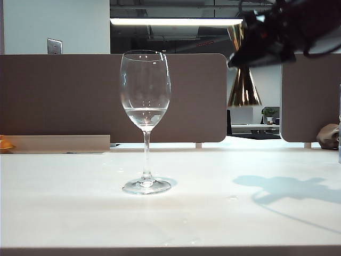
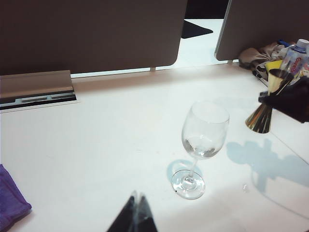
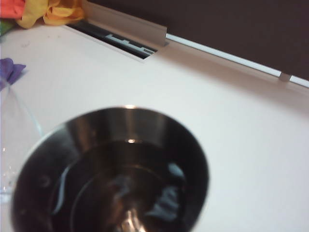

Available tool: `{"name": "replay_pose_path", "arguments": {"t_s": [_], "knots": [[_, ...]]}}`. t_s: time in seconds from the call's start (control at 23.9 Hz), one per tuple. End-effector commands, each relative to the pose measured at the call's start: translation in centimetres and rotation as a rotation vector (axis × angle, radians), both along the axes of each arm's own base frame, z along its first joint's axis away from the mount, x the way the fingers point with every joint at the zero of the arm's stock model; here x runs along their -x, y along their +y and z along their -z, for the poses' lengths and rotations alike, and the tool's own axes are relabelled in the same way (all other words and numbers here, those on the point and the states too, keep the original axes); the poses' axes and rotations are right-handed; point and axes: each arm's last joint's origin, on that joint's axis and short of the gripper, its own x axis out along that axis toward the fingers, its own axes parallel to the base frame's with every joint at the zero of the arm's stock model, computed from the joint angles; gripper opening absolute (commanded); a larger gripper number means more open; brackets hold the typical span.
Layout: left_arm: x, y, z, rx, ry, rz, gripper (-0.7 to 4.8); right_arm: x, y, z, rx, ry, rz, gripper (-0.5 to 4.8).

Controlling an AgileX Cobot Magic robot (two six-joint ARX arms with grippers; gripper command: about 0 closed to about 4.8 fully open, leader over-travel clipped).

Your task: Pick up the jigger and pour the water inside into the glass.

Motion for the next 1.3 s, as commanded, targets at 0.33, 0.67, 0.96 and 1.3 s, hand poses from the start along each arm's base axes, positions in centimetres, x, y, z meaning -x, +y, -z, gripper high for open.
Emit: {"name": "replay_pose_path", "arguments": {"t_s": [0.33, 0.67, 0.96, 1.3], "knots": [[0.0, 0.0, -0.2, -0.004, -0.016, -0.006, -0.02, -0.2, 0.5, -4.2, 0.081, -0.066, -0.038, -0.01], [0.0, 0.0, -0.2, -0.002, -0.015, -0.005, -0.02, -0.2, 0.9, -5.4, 0.1, -0.095, -0.059, -0.01], [0.2, -0.4, -0.5, 0.011, -0.045, 0.147, -0.04, -0.1, 0.9, -5.2, 0.116, -0.088, -0.067, -0.01], [0.2, -0.5, -0.4, 0.017, -0.039, 0.177, -0.03, -0.1, 0.9, -5.2, 0.134, -0.098, -0.077, -0.01]]}}
